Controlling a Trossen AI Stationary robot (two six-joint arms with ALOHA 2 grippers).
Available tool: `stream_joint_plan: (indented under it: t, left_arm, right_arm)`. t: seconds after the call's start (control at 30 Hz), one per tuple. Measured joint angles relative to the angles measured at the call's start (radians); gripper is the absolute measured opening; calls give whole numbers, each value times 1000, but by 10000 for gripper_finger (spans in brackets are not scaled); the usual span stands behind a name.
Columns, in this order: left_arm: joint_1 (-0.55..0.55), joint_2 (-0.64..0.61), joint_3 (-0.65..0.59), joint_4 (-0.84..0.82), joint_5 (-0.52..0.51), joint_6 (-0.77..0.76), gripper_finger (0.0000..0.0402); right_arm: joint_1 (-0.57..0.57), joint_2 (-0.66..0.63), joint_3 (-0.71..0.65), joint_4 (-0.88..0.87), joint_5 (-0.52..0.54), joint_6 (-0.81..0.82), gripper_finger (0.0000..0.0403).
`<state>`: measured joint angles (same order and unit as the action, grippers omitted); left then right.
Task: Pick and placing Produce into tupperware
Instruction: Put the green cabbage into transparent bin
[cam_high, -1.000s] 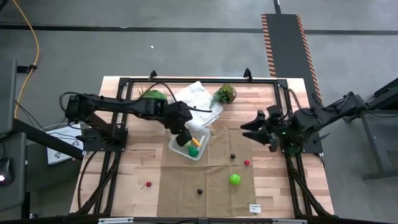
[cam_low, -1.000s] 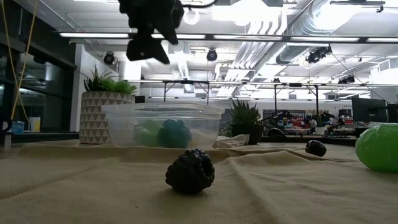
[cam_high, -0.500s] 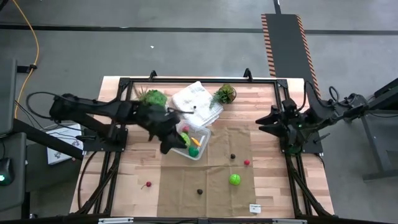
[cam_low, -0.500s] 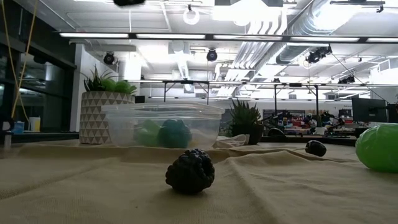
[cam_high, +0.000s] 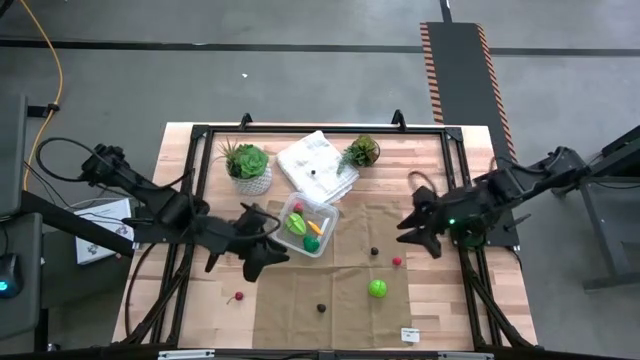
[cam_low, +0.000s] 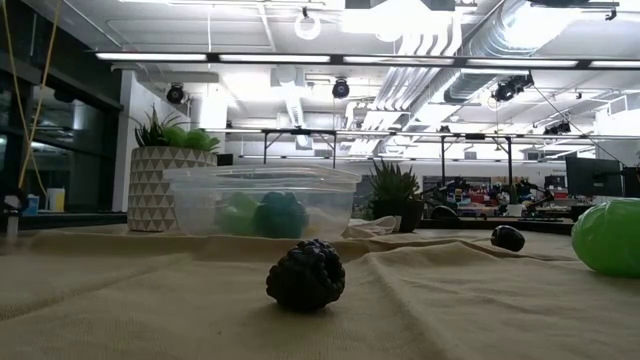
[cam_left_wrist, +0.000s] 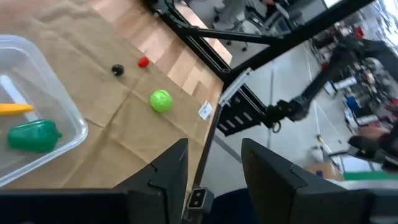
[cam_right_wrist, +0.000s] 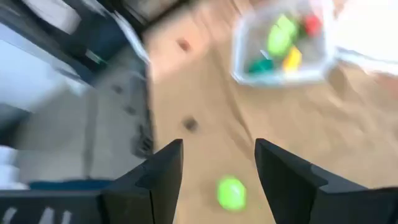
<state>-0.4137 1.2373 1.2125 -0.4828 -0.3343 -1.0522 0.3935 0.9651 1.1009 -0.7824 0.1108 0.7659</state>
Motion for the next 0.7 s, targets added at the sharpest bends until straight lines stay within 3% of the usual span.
stream_joint_plan:
  t: [0.17,0.43,0.7]
  left_arm:
    - [-42,0,0,-15,-106,-33,140]
    - [-38,0,0,-111,-116,-35,140]
    - [-38,0,0,-177,-113,97,140]
  right_arm:
    - [0,167,190,-234,1,109,190]
    - [0,345,314,-310,5,449,190]
    - [49,529,315,-491,-200,871,190]
